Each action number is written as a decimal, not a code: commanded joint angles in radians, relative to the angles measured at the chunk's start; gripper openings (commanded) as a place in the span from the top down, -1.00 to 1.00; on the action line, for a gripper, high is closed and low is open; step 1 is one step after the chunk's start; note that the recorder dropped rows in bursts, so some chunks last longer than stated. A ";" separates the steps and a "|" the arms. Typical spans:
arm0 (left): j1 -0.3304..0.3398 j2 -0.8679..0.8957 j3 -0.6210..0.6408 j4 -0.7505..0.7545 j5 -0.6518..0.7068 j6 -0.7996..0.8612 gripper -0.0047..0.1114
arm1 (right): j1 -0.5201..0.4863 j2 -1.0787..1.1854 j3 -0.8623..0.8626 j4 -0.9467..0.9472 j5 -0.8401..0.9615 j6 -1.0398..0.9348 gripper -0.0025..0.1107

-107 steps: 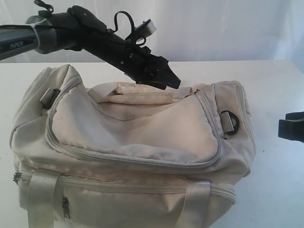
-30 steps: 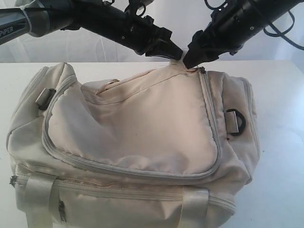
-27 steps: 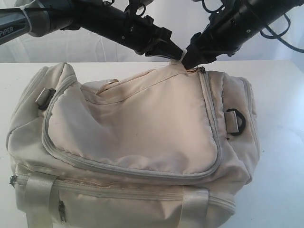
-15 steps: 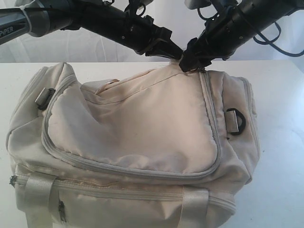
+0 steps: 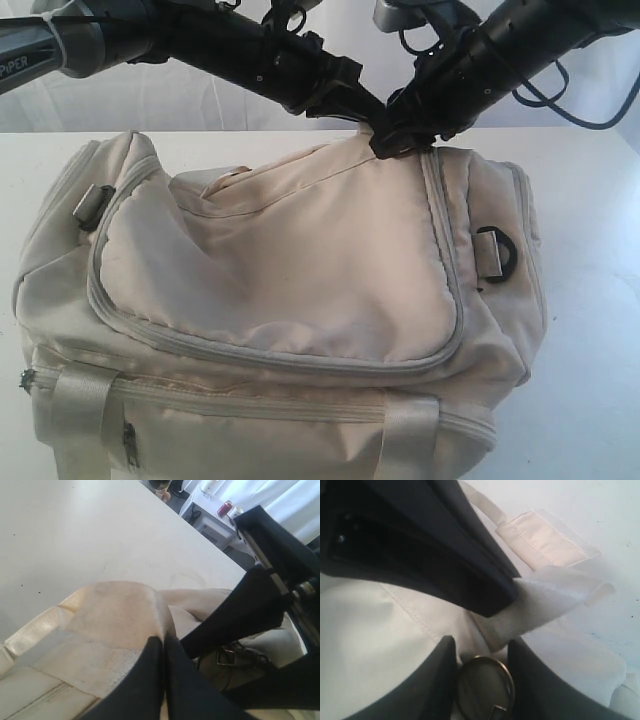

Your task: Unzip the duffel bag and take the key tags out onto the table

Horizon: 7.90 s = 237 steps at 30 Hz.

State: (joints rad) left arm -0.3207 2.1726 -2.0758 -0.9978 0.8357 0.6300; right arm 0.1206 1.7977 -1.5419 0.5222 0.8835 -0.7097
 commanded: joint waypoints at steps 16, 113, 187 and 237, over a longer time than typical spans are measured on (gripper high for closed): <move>-0.001 -0.037 -0.008 -0.033 -0.051 -0.058 0.92 | 0.000 -0.110 -0.004 -0.115 0.151 0.204 0.96; 0.050 -0.258 0.145 0.316 0.265 -0.151 -0.01 | 0.068 -0.701 0.519 -0.161 0.188 0.420 -0.02; -0.780 -0.540 1.116 -0.568 -1.128 0.709 -0.08 | 0.068 -0.401 0.444 0.004 0.060 0.452 0.96; -0.809 -0.758 1.248 -0.747 -1.242 0.839 0.92 | 0.068 -0.401 0.444 -0.034 0.031 0.437 0.96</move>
State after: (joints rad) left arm -1.1229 1.4504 -0.8544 -1.7229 -0.4132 1.4930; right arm 0.1896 1.4006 -1.0938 0.4909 0.9374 -0.2633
